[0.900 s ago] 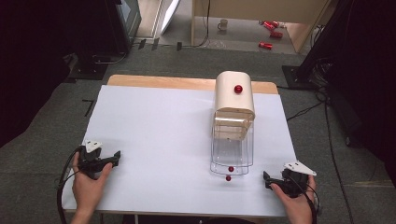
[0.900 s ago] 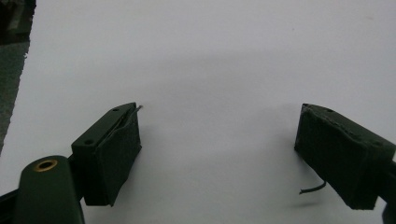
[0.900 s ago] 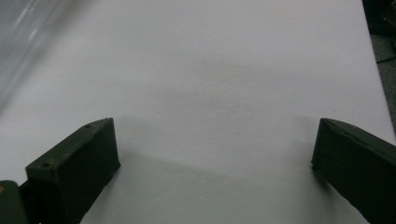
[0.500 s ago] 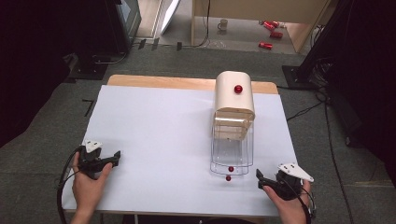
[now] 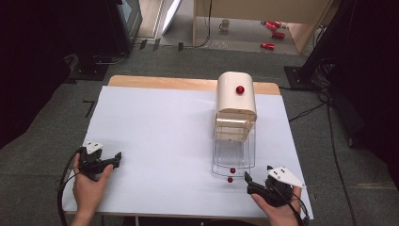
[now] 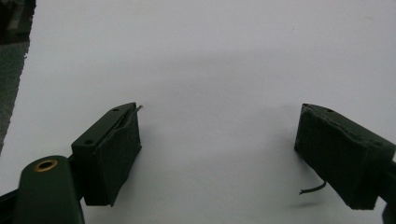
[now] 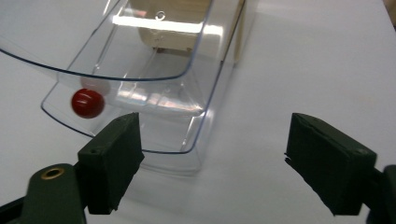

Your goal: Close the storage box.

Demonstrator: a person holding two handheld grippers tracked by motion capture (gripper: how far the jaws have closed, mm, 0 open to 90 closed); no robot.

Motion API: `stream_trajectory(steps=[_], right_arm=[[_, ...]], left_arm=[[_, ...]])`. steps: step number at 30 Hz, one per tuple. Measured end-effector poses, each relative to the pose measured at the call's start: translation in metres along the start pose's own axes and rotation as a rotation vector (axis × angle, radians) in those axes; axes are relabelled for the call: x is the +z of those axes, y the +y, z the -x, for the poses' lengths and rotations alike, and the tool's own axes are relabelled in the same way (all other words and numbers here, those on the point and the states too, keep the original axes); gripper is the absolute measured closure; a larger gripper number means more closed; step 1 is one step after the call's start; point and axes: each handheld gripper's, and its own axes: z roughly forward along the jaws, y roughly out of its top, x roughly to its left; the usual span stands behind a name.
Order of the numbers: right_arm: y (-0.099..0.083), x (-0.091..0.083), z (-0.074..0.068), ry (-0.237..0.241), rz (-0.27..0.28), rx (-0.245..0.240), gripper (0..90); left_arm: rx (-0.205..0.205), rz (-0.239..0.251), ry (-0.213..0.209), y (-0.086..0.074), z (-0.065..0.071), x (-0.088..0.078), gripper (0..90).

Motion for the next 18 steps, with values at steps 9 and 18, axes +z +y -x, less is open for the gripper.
stream_trajectory(steps=[9,18], right_arm=[[-0.001,0.001,-0.020,-0.008,0.004,0.029,33.7],[0.000,-0.001,-0.033,0.049,0.001,0.025,42.0]], left_arm=[[0.000,0.000,0.000,0.000,0.000,0.000,14.4],[0.000,0.000,0.000,0.000,0.000,0.000,14.4]])
